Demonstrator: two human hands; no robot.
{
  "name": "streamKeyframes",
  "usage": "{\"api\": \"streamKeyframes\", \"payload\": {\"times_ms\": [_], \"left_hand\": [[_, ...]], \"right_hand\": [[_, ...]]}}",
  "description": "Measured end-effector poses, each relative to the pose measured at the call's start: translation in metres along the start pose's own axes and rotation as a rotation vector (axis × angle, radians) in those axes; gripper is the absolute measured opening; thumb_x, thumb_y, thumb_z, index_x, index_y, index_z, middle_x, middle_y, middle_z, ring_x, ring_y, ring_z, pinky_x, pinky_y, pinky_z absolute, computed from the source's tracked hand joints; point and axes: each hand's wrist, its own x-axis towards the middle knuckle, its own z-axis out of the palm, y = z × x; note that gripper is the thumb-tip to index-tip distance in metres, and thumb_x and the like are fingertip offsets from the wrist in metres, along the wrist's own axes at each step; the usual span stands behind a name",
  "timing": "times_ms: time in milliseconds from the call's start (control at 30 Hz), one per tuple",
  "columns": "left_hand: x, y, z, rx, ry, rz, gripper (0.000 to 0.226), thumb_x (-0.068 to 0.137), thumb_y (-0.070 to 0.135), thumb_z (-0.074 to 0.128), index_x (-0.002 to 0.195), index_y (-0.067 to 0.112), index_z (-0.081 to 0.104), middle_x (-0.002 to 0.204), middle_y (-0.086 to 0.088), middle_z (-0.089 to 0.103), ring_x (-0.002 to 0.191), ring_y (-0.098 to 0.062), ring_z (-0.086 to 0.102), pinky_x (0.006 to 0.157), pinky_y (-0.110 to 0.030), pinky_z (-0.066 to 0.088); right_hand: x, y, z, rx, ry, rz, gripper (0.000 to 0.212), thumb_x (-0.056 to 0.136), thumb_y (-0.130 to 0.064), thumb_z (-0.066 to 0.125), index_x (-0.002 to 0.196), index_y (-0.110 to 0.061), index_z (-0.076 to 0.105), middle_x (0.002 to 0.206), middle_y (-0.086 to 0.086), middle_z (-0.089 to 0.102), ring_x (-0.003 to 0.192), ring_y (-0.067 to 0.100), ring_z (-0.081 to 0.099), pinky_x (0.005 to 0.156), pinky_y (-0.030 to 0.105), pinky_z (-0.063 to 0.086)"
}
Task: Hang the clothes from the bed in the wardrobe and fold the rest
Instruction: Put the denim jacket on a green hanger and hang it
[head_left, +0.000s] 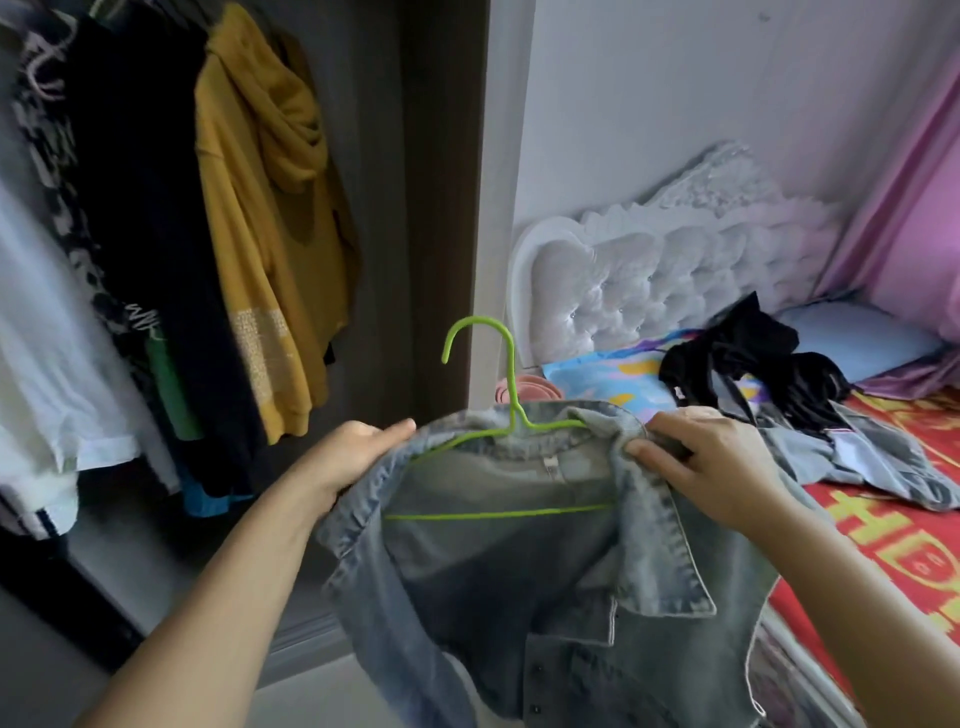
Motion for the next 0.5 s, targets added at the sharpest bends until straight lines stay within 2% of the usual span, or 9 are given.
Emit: {"api": "streamKeyframes", "payload": {"times_ms": [67,100,167,233,267,333,367,433,500], "left_hand": [[0.000,0.003,0.001,0.681,0.184,0.138,0.037,0.086,0.051,0.060,0.066,0.020,0.060,0.069,0.001,0.062,0.070,-0.020,0.059,0.060,-0.030,0.041],[-0.003,0.007,0.005,0.779,0.220,0.254,0.029,0.086,0.051,0.059,0.074,0.025,0.059,0.076,0.007,0.061,0.075,-0.013,0.058,0.063,-0.029,0.042],[-0.011,0.015,0.016,0.589,0.053,0.439,0.015,0.090,0.046,0.057,0.092,0.032,0.061,0.089,0.013,0.062,0.082,-0.001,0.058,0.072,-0.024,0.043],[-0.016,0.018,0.032,0.402,-0.153,0.500,0.012,0.091,0.040,0.057,0.096,0.031,0.063,0.088,0.013,0.065,0.081,0.007,0.058,0.073,-0.015,0.043],[-0.015,0.015,0.040,0.427,-0.175,0.535,0.015,0.091,0.040,0.058,0.097,0.028,0.064,0.089,0.012,0.065,0.083,0.007,0.058,0.076,-0.015,0.045],[-0.005,0.003,0.051,0.543,-0.071,0.623,0.032,0.090,0.046,0.055,0.095,0.017,0.068,0.091,0.005,0.064,0.088,-0.006,0.060,0.080,-0.031,0.049],[-0.001,-0.001,0.054,0.582,0.018,0.649,0.038,0.090,0.048,0.051,0.093,0.014,0.068,0.090,0.002,0.064,0.088,-0.013,0.061,0.076,-0.035,0.048],[0.003,-0.004,0.053,0.621,0.182,0.686,0.050,0.088,0.056,0.042,0.089,0.014,0.068,0.089,0.001,0.065,0.087,-0.016,0.061,0.069,-0.036,0.046],[0.002,-0.002,0.052,0.633,0.291,0.776,0.056,0.086,0.060,0.034,0.080,0.014,0.066,0.081,0.001,0.062,0.080,-0.014,0.060,0.063,-0.036,0.046]], "right_hand": [[-0.001,-0.009,0.002,0.017,-0.005,0.038,0.058,0.084,-0.076,0.032,0.063,-0.024,0.048,0.047,-0.007,0.045,0.049,0.018,0.052,0.046,0.030,0.044],[-0.001,-0.015,0.004,0.019,-0.013,0.051,0.054,0.082,-0.075,0.036,0.066,-0.025,0.048,0.043,-0.010,0.038,0.047,0.016,0.049,0.044,0.025,0.039],[-0.002,-0.025,0.010,0.019,-0.034,0.094,0.049,0.077,-0.073,0.040,0.069,-0.025,0.050,0.040,-0.012,0.028,0.045,0.016,0.047,0.043,0.020,0.030],[-0.003,-0.032,0.016,0.028,-0.078,0.171,0.060,0.073,-0.075,0.036,0.062,-0.020,0.055,0.042,-0.009,0.034,0.051,0.020,0.053,0.045,0.027,0.036],[-0.003,-0.034,0.019,0.029,-0.103,0.212,0.064,0.072,-0.077,0.033,0.061,-0.019,0.057,0.044,-0.006,0.040,0.054,0.021,0.055,0.048,0.030,0.040],[-0.001,-0.036,0.021,0.037,-0.149,0.262,0.067,0.070,-0.081,0.032,0.064,-0.019,0.059,0.048,-0.003,0.047,0.055,0.020,0.055,0.052,0.032,0.044],[0.000,-0.036,0.020,0.065,-0.181,0.272,0.065,0.071,-0.082,0.035,0.068,-0.022,0.060,0.050,-0.004,0.049,0.055,0.018,0.054,0.053,0.032,0.042],[0.005,-0.040,0.013,0.163,-0.238,0.223,0.050,0.078,-0.076,0.046,0.096,-0.031,0.060,0.062,-0.012,0.055,0.060,0.006,0.051,0.057,0.028,0.036],[0.014,-0.045,0.007,0.183,-0.272,0.037,0.046,0.087,-0.056,0.053,0.128,-0.039,0.043,0.089,-0.024,0.059,0.078,0.001,0.052,0.064,0.018,0.034]]}}
